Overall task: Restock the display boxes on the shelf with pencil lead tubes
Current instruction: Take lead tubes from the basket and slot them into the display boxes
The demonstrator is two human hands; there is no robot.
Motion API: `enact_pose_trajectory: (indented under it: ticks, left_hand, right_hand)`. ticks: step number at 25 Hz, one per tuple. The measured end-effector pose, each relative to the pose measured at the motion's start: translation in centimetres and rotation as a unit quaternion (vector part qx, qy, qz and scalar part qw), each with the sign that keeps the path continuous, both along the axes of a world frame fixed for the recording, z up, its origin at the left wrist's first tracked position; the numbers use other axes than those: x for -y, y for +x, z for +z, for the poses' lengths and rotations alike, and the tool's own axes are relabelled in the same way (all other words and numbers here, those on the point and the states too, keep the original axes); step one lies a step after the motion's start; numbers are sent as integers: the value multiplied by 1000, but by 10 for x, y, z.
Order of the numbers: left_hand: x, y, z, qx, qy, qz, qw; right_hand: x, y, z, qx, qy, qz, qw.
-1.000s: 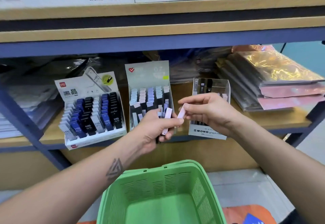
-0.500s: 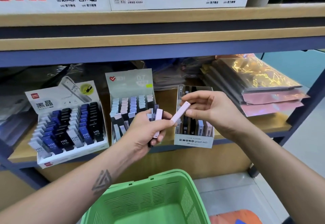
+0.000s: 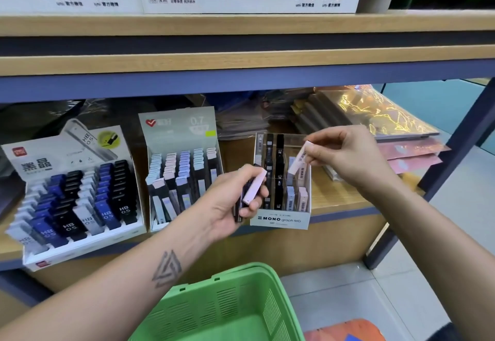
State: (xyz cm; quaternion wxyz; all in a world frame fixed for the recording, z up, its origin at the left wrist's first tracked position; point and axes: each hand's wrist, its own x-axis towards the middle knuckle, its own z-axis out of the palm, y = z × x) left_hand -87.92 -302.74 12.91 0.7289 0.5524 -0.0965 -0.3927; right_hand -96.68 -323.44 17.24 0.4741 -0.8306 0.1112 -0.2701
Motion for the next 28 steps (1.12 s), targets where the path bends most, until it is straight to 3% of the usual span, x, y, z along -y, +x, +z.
enact_pose_trajectory:
  ticks: [4, 11, 23, 28]
  left_hand:
    - [7, -1, -1, -15, -17, -7, 1000]
    - [7, -6, -7, -20, -36, -21, 999]
    - [4, -11, -8, 1, -37, -34, 999]
    - [3, -11, -9, -9, -46, -36, 998]
  right_hand:
    - [14, 1, -4, -31, -121, -77, 989]
    - [7, 13, -32, -73, -247, -99, 961]
    - [5, 17, -50, -61, -260, -133, 955]
    - [-1, 13, -55, -60, -326, -138, 933]
